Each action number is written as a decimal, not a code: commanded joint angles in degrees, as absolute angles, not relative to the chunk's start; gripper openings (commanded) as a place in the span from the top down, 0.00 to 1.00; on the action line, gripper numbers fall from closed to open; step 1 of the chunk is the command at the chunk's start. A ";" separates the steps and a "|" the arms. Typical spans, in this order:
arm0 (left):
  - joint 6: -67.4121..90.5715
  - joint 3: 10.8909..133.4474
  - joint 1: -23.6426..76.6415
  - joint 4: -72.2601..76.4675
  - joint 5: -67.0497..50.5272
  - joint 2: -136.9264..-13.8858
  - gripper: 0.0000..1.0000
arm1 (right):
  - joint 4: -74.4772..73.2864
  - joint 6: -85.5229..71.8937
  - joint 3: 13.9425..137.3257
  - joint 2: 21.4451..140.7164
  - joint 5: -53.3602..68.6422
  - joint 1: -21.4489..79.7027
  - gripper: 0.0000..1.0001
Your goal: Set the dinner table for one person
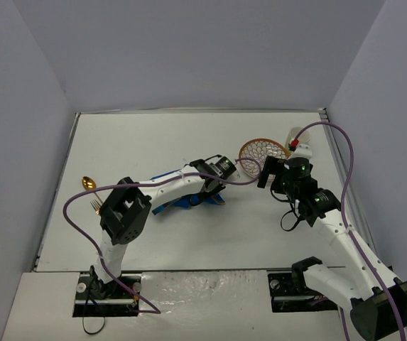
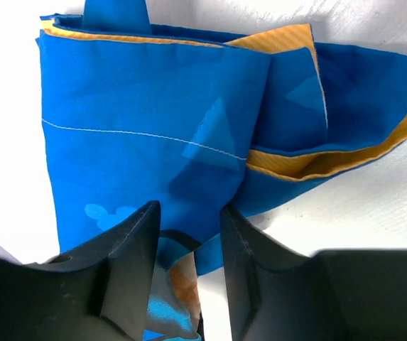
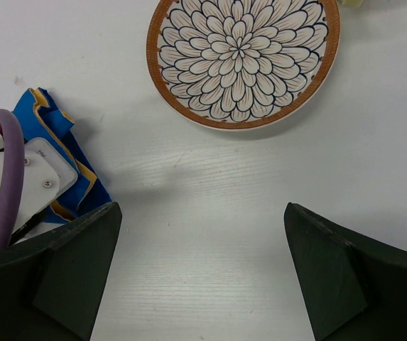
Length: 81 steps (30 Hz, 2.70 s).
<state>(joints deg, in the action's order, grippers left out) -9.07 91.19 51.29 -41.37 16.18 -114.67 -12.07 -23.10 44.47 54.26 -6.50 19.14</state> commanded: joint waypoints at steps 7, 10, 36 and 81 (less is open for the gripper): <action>-10.85 95.73 51.50 -42.38 19.60 -113.33 0.99 | -10.32 -23.11 44.90 53.34 -5.11 18.81 0.06; -10.73 97.67 51.25 -42.46 20.54 -111.41 1.00 | -10.37 -22.43 45.59 53.94 -2.98 18.81 0.06; 11.23 93.31 33.81 -39.42 13.38 -87.36 1.00 | 8.13 -30.34 58.89 84.03 1.87 32.72 0.18; 13.57 90.09 30.37 -38.20 10.41 -85.57 1.00 | 12.48 -35.68 54.93 91.56 16.65 34.10 0.30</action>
<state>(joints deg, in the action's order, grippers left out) 12.69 89.23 30.98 -40.84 10.31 -88.66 10.70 -35.18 54.78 93.73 15.43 33.48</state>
